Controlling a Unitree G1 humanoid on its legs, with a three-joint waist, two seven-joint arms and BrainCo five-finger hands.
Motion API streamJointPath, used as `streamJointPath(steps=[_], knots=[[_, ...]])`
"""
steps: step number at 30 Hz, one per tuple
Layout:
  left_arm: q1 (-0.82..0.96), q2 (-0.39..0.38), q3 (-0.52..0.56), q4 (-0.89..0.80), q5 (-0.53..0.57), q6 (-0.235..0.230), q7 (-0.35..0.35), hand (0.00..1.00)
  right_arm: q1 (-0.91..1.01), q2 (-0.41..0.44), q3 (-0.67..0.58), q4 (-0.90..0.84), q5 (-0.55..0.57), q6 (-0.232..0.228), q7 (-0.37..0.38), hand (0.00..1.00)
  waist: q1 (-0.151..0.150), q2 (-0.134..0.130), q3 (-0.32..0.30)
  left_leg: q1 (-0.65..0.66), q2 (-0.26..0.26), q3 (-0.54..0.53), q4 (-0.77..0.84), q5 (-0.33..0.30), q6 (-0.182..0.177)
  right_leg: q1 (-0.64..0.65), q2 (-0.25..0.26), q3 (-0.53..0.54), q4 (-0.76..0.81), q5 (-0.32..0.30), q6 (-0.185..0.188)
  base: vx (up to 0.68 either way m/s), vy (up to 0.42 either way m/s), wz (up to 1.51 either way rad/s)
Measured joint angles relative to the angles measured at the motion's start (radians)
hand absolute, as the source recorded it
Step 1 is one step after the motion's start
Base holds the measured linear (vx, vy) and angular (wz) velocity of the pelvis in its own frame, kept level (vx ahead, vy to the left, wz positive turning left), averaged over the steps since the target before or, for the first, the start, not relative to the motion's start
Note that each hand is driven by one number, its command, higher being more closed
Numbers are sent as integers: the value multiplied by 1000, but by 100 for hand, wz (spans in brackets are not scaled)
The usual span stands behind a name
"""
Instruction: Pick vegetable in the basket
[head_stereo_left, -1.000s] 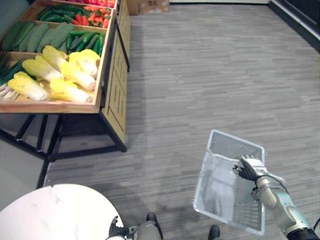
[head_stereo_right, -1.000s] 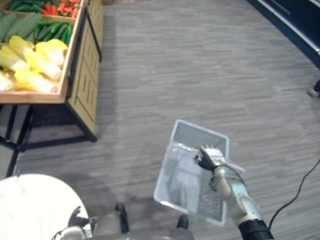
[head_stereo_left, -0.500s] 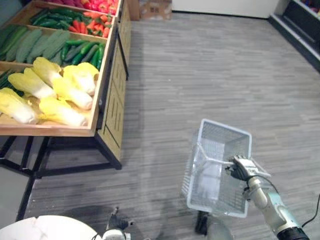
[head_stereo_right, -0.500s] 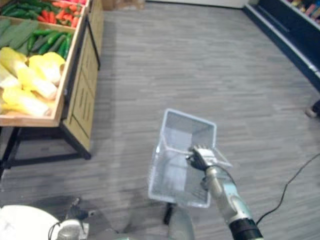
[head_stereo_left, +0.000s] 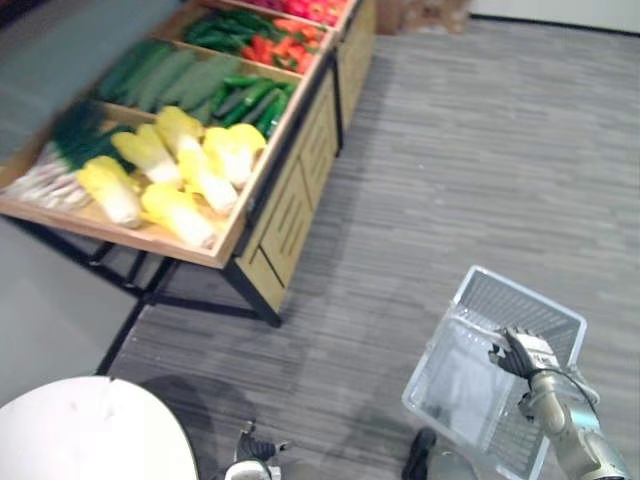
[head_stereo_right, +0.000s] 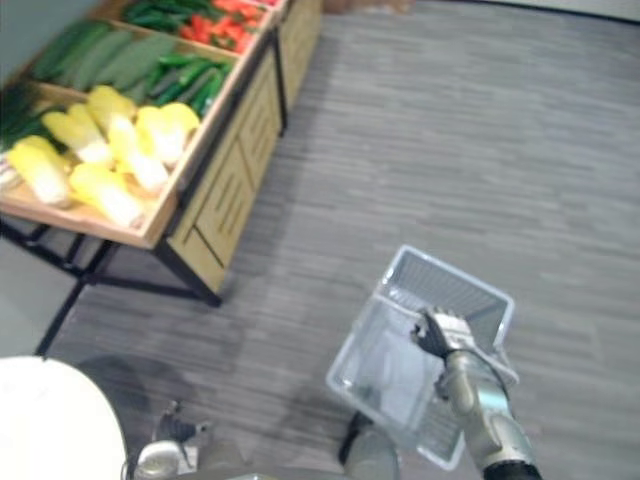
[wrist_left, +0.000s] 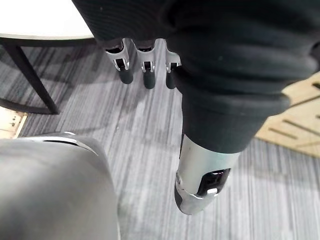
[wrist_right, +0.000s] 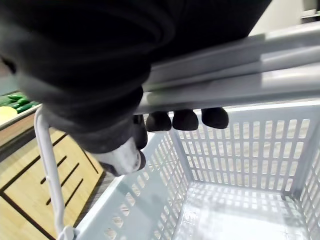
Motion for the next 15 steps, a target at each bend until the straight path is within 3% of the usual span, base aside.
streamJointPath(steps=[3,5,6,7,8,10,15], knots=[[-2,-3,8,-5,1,-1,0,0,-19,-14,1,-15,11,-6,-7,100,8,3,-4,-86,-8,235,-11,-92,47,65,-13,-88,-56,2,3,195,-96,71],[-1,-6,13,-3,2,2,0,0,-15,-15,0,-14,11,-6,-7,100,10,8,-6,-111,-63,306,-177,-57,64,84,-11,-128,-56,3,5,186,88,62],[6,-10,11,-1,4,3,-1,0,-9,-15,-1,-12,10,-6,-6,100,11,17,-12,-108,-106,328,-308,2,79,97,3,-136,-58,8,14,192,154,63],[7,-7,13,-1,6,3,0,0,-8,-8,-1,-8,10,-5,-6,100,8,24,-22,-84,-120,329,-350,1,82,106,6,-138,-67,14,24,320,197,83],[7,-6,16,-8,12,1,1,0,-8,-8,-1,-8,9,-6,-7,100,3,12,-27,-61,-156,294,-441,7,87,116,9,-140,-88,20,35,259,140,88],[-2,-1,25,-13,14,2,1,0,-34,0,2,8,9,-6,-7,100,9,-16,-21,-66,-182,261,-473,7,87,137,13,-141,-130,25,43,187,91,72],[9,17,32,-20,34,4,3,0,-101,42,41,56,10,-26,-7,100,41,-25,-23,-44,-175,288,-451,8,84,206,31,-119,-173,43,70,87,3,23]])
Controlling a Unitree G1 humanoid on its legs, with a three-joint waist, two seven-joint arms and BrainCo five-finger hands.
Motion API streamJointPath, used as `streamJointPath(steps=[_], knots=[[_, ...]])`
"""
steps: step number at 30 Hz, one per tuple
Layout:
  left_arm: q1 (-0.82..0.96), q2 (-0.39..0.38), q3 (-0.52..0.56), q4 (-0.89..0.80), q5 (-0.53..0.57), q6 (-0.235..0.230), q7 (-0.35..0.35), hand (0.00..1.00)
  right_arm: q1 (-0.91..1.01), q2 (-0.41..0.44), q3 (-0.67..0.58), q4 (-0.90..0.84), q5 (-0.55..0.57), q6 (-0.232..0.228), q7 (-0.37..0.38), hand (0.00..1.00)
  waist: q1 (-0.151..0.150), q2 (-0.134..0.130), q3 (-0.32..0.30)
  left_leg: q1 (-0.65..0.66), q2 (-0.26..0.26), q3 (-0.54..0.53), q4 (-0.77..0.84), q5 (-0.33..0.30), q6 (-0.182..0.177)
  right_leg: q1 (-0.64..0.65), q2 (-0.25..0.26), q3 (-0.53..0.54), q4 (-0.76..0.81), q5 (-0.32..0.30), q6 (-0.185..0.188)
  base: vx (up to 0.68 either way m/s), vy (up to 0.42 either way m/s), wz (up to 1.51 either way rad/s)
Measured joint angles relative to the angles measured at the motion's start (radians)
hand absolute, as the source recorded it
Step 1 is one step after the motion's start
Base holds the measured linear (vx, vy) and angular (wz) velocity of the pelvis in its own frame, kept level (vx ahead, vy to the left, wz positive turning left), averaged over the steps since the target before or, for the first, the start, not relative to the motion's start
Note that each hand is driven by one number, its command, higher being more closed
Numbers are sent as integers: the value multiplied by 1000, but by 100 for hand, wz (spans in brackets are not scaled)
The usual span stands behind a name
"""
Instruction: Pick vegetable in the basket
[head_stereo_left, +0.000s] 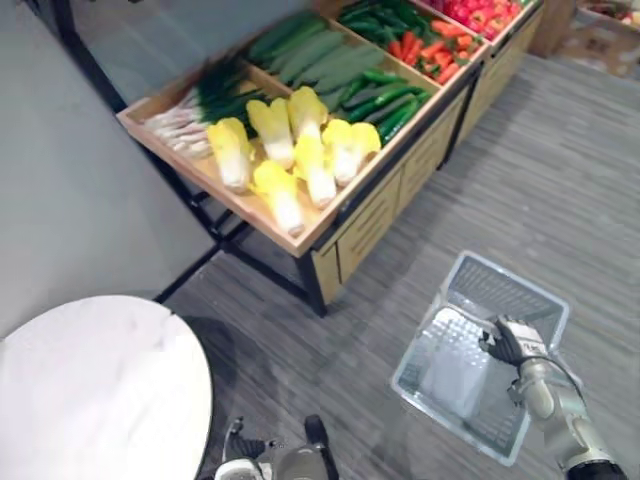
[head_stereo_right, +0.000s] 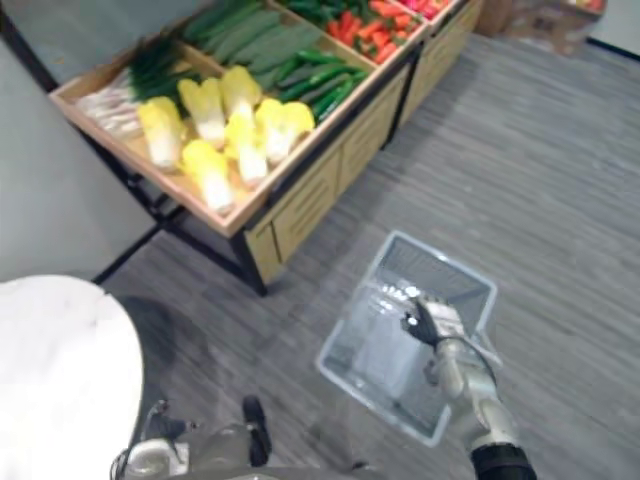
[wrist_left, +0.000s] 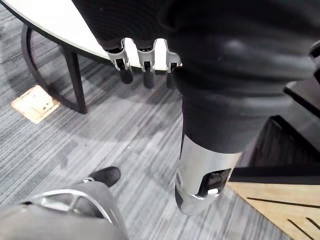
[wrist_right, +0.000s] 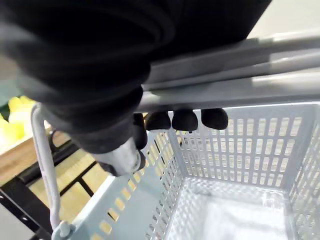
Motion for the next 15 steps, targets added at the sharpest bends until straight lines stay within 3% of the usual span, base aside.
streamJointPath(steps=[5,7,9,10,11,12,13,15], knots=[[12,-7,-18,4,9,2,0,0,13,23,36,25,-11,-9,0,100,1,-13,1,35,2,30,-60,7,-15,-18,4,37,20,1,3,43,-5,-20],[10,-4,-34,5,15,3,0,0,29,26,37,37,-12,-5,1,100,3,-9,-2,36,2,55,-68,-15,-14,-86,-34,49,153,-17,29,69,132,-18],[9,9,-42,20,15,3,0,0,40,37,38,66,-12,15,3,100,-3,-14,-3,76,-4,85,-79,-77,-9,-190,-132,93,444,-29,44,76,236,-10],[14,27,-44,21,15,4,0,0,46,49,42,68,-18,22,4,100,-8,-46,-4,98,-33,89,-86,-89,-3,-238,-192,123,568,-16,25,68,268,7],[23,48,-44,22,15,10,1,0,53,65,43,69,-20,27,5,100,-12,-83,-6,128,-61,87,-87,-110,5,-291,-245,174,698,44,-25,43,169,9],[26,53,-44,21,15,13,1,0,52,67,40,69,-21,30,1,100,-16,-84,-5,144,-62,79,-88,-118,8,-317,-251,211,747,92,-21,80,149,4],[30,53,-44,19,15,14,1,0,40,62,32,68,-21,29,1,100,-18,-77,-3,164,-52,75,-86,-134,13,-358,-228,276,796,65,-19,89,15,3],[23,66,-41,17,15,14,3,0,32,62,34,63,-18,23,2,100,-21,-77,-3,188,-30,63,-87,-148,10,-409,-179,283,783,-29,-46,133,-50,15]])
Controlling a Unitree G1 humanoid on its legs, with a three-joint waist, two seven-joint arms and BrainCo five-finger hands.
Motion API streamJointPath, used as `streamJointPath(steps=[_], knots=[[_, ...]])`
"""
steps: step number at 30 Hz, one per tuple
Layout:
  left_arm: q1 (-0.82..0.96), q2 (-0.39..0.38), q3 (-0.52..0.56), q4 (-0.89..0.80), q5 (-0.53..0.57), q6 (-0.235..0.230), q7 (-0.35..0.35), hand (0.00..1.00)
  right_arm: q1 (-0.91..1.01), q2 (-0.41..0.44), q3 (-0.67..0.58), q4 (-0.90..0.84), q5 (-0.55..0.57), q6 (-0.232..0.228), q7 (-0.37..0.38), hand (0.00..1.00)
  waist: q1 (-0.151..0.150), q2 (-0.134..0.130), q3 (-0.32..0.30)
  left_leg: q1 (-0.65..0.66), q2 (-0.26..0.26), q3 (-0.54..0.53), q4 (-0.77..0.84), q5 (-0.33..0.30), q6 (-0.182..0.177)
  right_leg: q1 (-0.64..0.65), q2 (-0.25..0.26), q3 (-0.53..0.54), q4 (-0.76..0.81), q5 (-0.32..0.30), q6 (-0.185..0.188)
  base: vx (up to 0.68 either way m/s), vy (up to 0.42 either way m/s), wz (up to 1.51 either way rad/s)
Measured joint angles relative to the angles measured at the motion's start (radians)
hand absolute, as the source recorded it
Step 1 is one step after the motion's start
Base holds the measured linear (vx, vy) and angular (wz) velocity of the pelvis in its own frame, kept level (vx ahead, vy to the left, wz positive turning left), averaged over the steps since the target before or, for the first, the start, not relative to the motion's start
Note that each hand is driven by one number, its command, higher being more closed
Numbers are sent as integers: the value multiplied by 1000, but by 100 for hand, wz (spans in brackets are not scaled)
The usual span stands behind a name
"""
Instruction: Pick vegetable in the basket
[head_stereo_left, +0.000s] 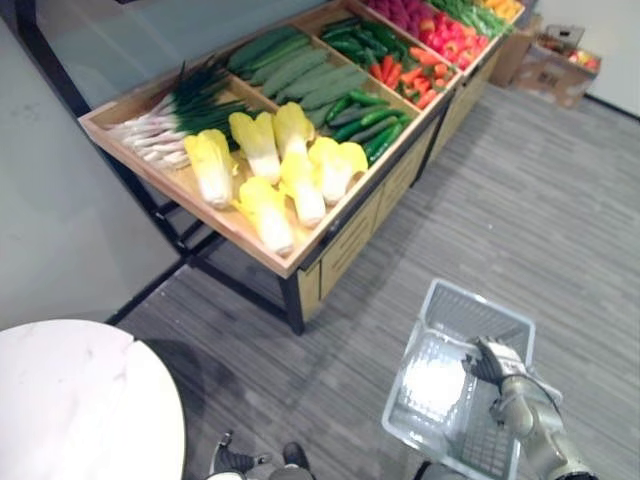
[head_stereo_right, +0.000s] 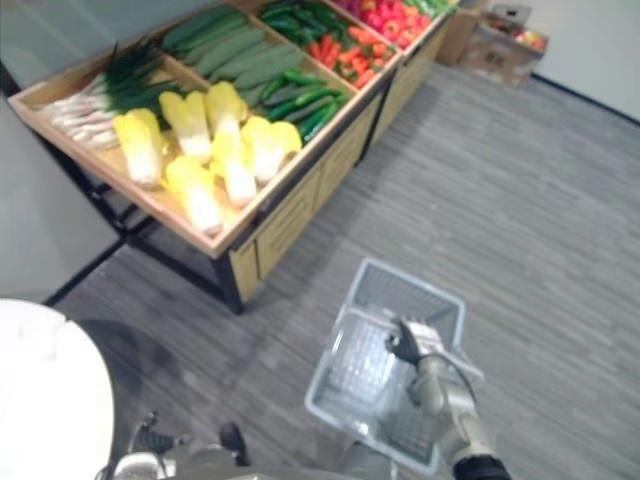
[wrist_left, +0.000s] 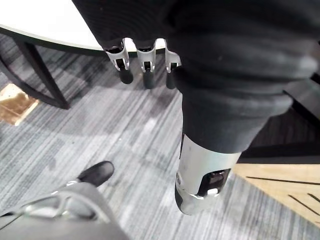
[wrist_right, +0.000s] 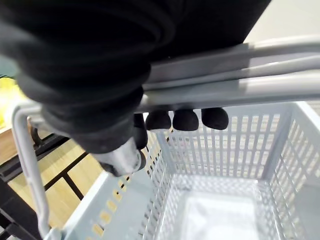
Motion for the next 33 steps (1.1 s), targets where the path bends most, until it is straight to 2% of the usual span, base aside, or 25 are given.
streamJointPath(steps=[1,3,5,6,7,8,9,10,12,13,14,15,19,21,22,24,26,29,32,33], knots=[[0,-1,1,0,0,0,0,0,0,1,4,-3,0,-6,0,100,-7,2,0,8,2,-15,-1,-7,-2,-11,15,-14,-48,-9,-14,111,-92,40],[-8,-10,2,1,0,0,0,0,-1,1,5,-5,0,-14,0,100,-22,14,8,19,7,-51,0,-22,-4,-31,68,-7,-266,-10,-16,135,-147,53],[-14,-14,1,2,0,-1,0,0,4,1,4,-5,0,-14,1,100,-25,20,12,27,9,-88,2,-24,-26,-30,115,57,-513,32,35,203,-248,65],[-17,-14,-2,2,0,-1,0,0,6,0,4,-5,0,-14,1,100,-26,19,11,30,9,-123,5,-28,-47,-29,128,106,-651,73,48,233,-297,75],[-17,-13,-2,2,0,-1,0,0,8,1,4,-5,0,-14,1,100,-26,18,11,33,9,-141,5,-29,-60,-25,130,129,-706,101,49,303,-389,94],[-17,-9,-4,4,1,-1,-1,0,20,1,4,-10,0,-14,1,100,-26,2,6,44,4,-184,5,-35,-94,-5,126,176,-780,126,57,251,-355,119],[-19,4,-4,12,5,-1,-1,0,46,1,0,-13,0,-14,1,100,-26,-13,7,55,-12,-232,3,-51,-134,20,105,199,-775,179,52,250,-343,120],[-25,-4,-4,24,14,0,-1,0,54,-3,-6,-12,0,-10,3,100,-24,1,9,65,0,-249,0,-54,-148,21,110,195,-738,202,49,251,-309,107],[-13,-70,-13,28,38,0,-5,0,42,-53,-27,-16,-3,2,10,100,-12,100,3,63,82,-299,-1,-52,-155,24,167,119,-659,141,13,265,-259,62],[-9,-80,-12,29,38,0,-5,0,40,-66,-31,-17,-2,2,11,100,-10,118,-1,48,98,-311,-1,-39,-154,24,178,98,-655,130,6,216,-229,66],[-12,-89,-12,28,38,-1,-5,0,40,-73,-40,-17,1,3,11,100,-14,136,-8,16,119,-324,-4,6,-177,25,190,53,-652,109,-4,172,-211,92],[-16,-89,-12,26,38,-1,-5,0,40,-70,-38,-17,2,3,11,100,-22,148,-15,-9,129,-335,-14,55,-183,33,192,7,-645,94,-19,168,-208,103],[-24,-87,-9,21,35,1,-5,0,39,-73,-43,-7,7,5,12,100,-25,139,-10,-101,137,-368,18,176,-170,97,168,-159,-638,67,-37,198,-174,135],[-21,-80,-11,20,35,2,-4,0,31,-73,-48,-4,19,6,12,100,-19,129,-4,-132,131,-258,41,253,-134,160,156,-220,-664,65,-40,115,-105,114],[-19,-80,-11,20,35,2,-4,0,31,-73,-48,-4,19,5,11,100,-20,129,-4,-134,128,-225,41,268,-117,175,155,-232,-675,65,-40,65,-58,76],[-14,-80,-12,12,35,4,-3,0,20,-70,-48,-4,30,5,8,100,-18,128,-3,-138,124,-148,24,304,-107,196,160,-254,-705,66,-40,49,-65,42],[-18,-81,-17,11,36,5,-3,0,25,-57,-49,-9,52,4,-2,100,-23,129,-3,-137,117,-144,-34,340,-109,192,170,-266,-727,67,-39,22,-38,19],[-32,-80,-33,14,38,6,-3,0,41,-49,-49,-7,50,5,-2,100,-25,135,-5,-133,117,-133,-74,343,-106,179,180,-267,-729,71,-34,-6,9,5],[-37,-78,-38,14,40,6,-3,0,46,-42,-48,-3,50,4,-2,100,-23,127,0,-96,113,-100,-111,332,-119,181,183,-247,-730,86,-32,-28,41,-11],[-54,-41,-77,61,79,21,-7,0,61,-1,-52,29,58,5,-1,100,-26,95,11,-39,39,-43,-129,186,-112,181,162,-74,-829,182,25,-18,25,-13]])
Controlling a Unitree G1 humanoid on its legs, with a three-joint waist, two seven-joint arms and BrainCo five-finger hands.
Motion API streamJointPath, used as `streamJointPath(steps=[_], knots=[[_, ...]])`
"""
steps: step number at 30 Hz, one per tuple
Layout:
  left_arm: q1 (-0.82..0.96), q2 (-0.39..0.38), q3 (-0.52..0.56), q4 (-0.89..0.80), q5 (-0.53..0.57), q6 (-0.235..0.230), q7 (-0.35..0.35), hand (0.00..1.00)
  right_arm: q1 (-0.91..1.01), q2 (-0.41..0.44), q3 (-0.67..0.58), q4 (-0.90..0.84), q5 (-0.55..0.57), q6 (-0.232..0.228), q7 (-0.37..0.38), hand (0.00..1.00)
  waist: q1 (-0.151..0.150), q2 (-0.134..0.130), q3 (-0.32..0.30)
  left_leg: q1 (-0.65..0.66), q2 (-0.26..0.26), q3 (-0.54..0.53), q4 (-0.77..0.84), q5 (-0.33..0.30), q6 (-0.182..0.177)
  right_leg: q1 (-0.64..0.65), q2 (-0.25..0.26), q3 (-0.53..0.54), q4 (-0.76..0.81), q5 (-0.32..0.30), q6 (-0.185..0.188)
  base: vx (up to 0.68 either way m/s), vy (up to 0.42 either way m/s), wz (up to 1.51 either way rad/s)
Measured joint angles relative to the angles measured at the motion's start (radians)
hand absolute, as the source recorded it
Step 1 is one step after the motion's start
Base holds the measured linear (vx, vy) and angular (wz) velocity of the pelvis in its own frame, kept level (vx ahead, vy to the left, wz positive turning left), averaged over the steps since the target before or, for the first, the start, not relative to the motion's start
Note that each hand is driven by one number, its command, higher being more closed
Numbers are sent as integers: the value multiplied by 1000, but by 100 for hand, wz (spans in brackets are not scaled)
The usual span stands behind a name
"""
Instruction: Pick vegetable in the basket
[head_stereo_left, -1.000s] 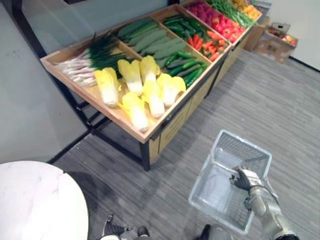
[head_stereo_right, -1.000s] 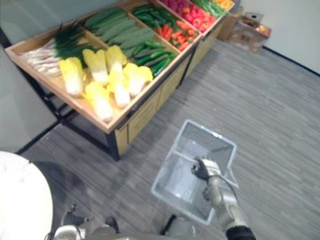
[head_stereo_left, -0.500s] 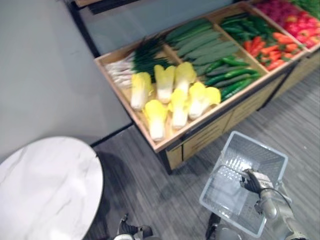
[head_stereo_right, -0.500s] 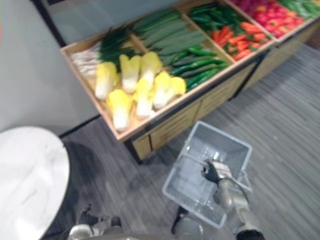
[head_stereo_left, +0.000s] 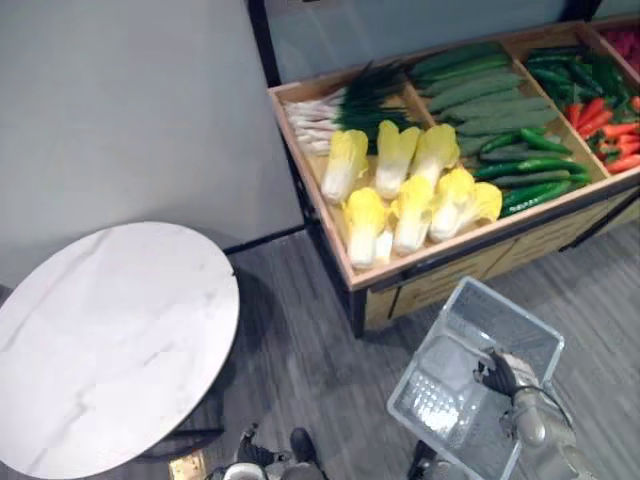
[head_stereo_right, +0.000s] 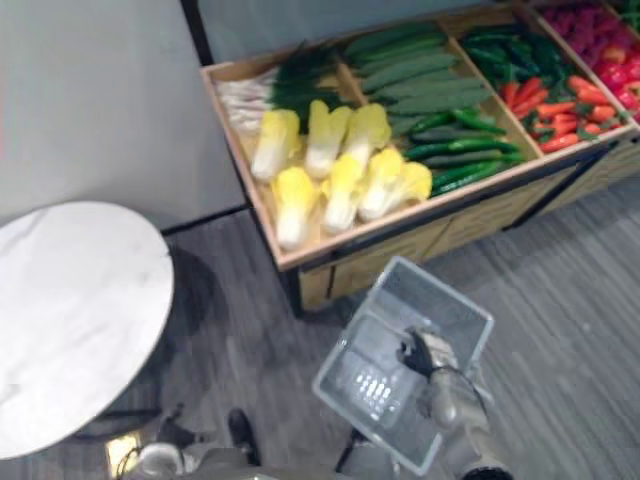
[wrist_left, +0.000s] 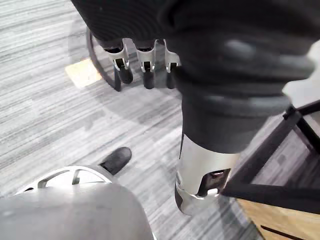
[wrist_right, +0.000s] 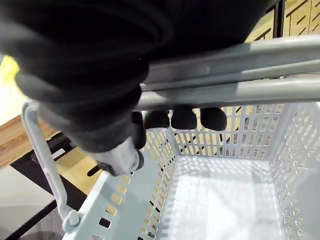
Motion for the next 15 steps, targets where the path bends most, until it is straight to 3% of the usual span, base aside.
streamJointPath(steps=[10,15], knots=[[1,3,9,1,41,0,-3,0,21,35,-33,11,17,-2,-1,100,-17,-11,-5,53,3,36,-1,-9,-7,19,10,49,0,1,0,-14,0,-13],[5,8,12,26,96,-3,-20,0,72,72,-107,65,41,-2,-4,100,-32,-19,-49,97,0,63,-8,-24,-10,39,10,80,0,-5,2,-40,11,-16]])
